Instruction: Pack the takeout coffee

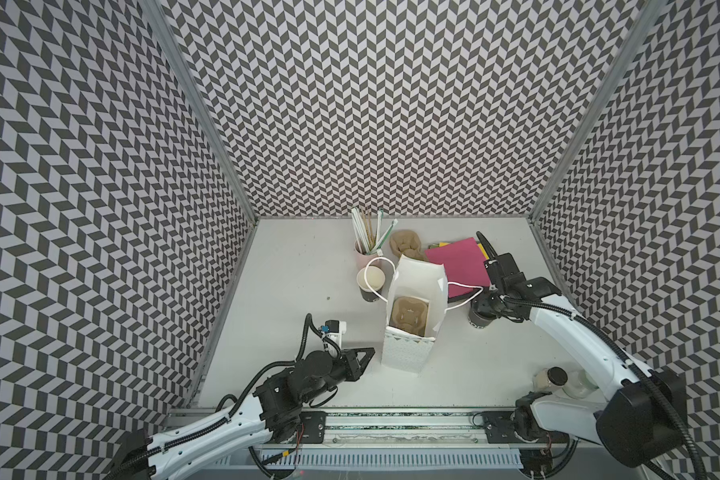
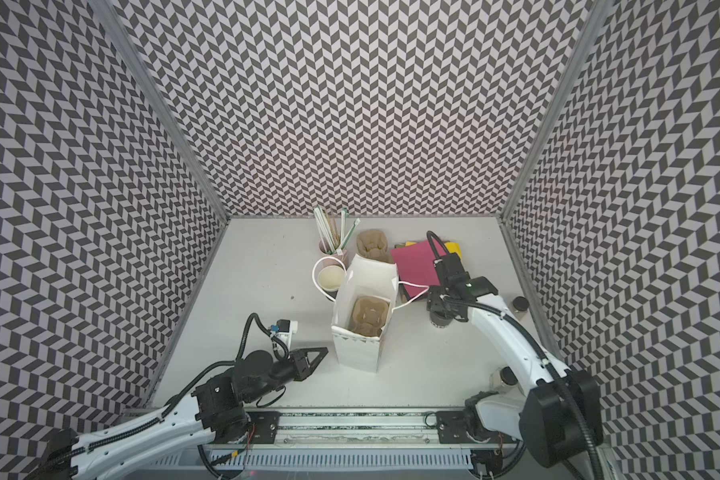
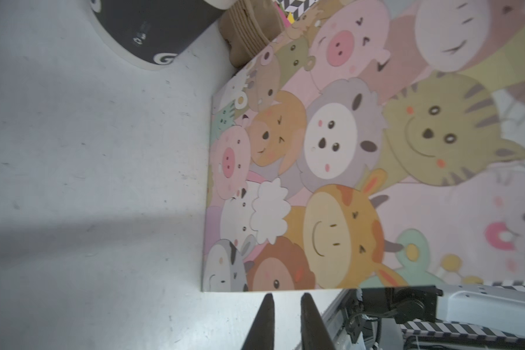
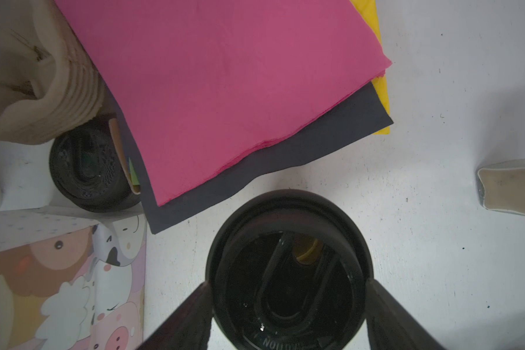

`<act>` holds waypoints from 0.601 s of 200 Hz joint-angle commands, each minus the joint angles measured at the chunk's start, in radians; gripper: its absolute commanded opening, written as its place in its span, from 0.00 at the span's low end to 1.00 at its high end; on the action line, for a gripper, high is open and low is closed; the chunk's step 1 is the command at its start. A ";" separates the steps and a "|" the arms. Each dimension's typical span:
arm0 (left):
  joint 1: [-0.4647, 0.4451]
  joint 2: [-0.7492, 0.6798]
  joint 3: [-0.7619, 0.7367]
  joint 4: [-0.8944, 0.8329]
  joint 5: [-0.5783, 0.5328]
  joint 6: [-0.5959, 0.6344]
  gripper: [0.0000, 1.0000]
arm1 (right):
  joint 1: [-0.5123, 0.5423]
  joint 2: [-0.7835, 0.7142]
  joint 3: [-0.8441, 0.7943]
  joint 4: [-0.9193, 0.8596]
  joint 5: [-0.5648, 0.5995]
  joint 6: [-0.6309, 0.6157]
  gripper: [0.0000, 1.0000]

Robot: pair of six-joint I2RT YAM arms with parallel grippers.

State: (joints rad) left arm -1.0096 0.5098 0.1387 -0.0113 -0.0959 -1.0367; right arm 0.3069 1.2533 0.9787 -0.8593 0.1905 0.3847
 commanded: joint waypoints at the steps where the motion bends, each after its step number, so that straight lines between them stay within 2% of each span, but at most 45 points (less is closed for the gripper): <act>1: 0.024 0.060 0.014 0.017 0.011 0.043 0.19 | 0.006 0.004 -0.007 0.032 0.012 -0.007 0.76; 50: 0.032 0.189 0.029 0.131 0.037 0.042 0.18 | 0.006 0.004 -0.011 0.037 0.013 -0.013 0.71; 120: 0.027 0.265 -0.015 0.300 0.124 -0.030 0.18 | 0.006 0.013 -0.009 0.046 -0.013 -0.029 0.58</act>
State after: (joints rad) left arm -0.9813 0.7547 0.1421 0.1741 -0.0132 -1.0309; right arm 0.3069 1.2572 0.9787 -0.8444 0.1871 0.3729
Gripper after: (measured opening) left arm 0.178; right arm 0.678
